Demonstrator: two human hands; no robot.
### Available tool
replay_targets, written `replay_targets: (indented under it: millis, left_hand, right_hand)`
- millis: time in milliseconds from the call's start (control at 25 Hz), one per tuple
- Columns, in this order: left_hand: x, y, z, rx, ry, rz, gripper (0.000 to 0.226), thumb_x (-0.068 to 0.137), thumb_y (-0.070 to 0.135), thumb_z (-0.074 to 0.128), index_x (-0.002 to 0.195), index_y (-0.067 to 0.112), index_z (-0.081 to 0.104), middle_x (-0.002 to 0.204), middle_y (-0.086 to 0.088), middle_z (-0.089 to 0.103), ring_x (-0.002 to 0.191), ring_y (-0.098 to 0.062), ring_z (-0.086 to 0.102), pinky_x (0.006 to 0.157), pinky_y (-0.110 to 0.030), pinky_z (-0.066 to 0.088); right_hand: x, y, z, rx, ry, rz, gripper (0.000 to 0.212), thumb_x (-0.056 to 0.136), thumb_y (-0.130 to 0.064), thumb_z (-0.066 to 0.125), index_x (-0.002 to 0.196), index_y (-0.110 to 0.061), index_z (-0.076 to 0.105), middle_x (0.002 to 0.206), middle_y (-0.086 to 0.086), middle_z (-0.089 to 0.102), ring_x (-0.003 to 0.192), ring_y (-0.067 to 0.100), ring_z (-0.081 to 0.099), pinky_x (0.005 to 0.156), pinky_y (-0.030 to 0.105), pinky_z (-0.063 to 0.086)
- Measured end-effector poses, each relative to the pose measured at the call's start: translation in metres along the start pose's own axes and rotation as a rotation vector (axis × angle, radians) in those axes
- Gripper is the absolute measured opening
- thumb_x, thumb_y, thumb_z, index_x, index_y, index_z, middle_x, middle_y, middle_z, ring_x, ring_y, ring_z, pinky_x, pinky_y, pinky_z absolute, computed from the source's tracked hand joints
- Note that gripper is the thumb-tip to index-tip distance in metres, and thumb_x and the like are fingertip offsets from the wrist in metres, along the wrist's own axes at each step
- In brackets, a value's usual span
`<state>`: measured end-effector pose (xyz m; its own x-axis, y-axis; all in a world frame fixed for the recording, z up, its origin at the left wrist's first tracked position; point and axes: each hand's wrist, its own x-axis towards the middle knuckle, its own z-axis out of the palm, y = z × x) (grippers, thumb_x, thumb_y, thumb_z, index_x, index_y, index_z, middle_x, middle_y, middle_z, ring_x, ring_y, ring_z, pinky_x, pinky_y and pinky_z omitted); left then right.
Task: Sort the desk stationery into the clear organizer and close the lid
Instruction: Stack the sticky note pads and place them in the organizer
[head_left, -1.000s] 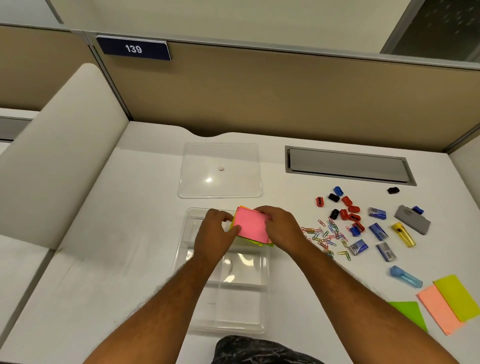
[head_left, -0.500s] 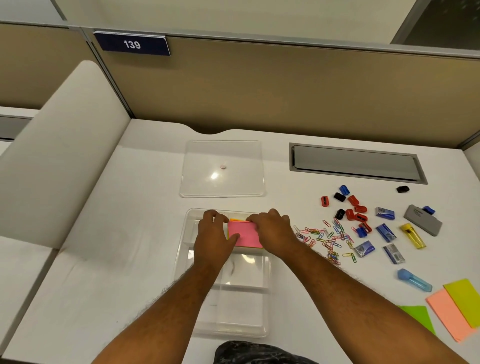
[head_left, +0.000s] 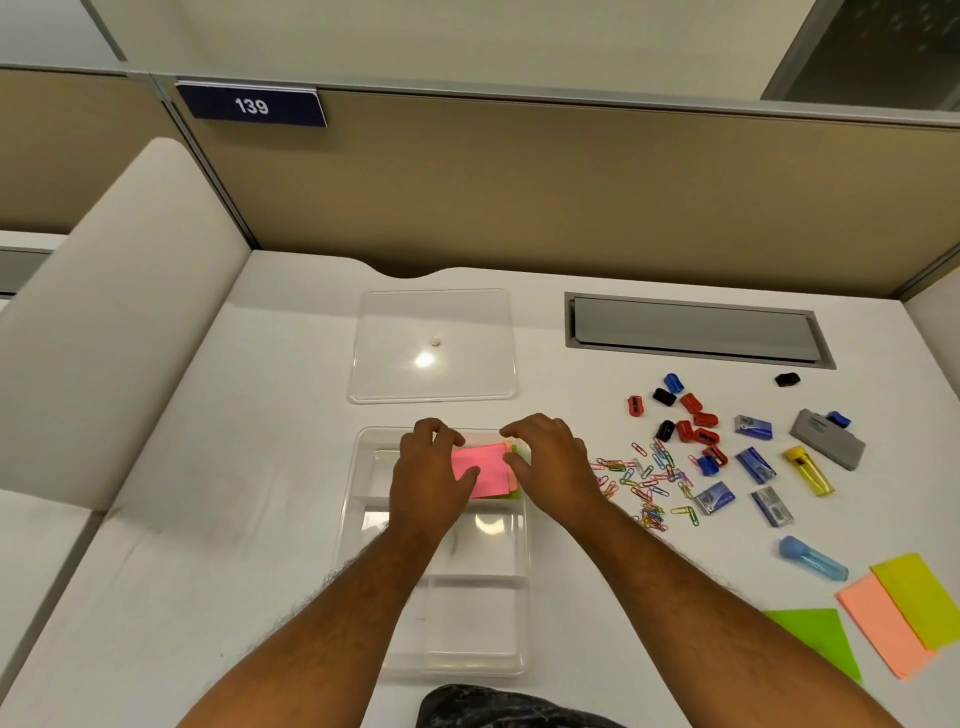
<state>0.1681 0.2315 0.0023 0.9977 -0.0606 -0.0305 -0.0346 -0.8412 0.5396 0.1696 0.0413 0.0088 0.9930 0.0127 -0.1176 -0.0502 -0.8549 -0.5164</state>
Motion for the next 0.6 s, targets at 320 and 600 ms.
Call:
replay_targets:
  millis: [320,600]
  left_hand:
    - [-0.033,0.087,0.035,0.032,-0.067,0.35,0.033,0.081,0.037,0.074,0.11,0.027,0.063,0.124,0.008,0.053,0.109,-0.018,0.052,0.087,-0.035,0.049]
    - [-0.086,0.179,0.095,0.028,-0.288,0.49,0.034,0.086,0.038,0.072,0.116,0.026,0.063,0.126,0.007,0.057,0.117,-0.016,0.052,0.093,-0.03,0.049]
  right_hand:
    - [-0.075,0.078,-0.03,0.166,0.132,0.161,0.03,0.091,-0.029,0.076,0.121,-0.03,0.07,0.121,-0.008,0.069,0.111,0.015,0.061,0.098,0.039,0.054]
    - [-0.162,0.174,-0.064,0.094,0.077,0.356,0.038,0.091,-0.039,0.075,0.127,-0.035,0.066,0.127,-0.01,0.067,0.113,0.012,0.062,0.097,0.04,0.056]
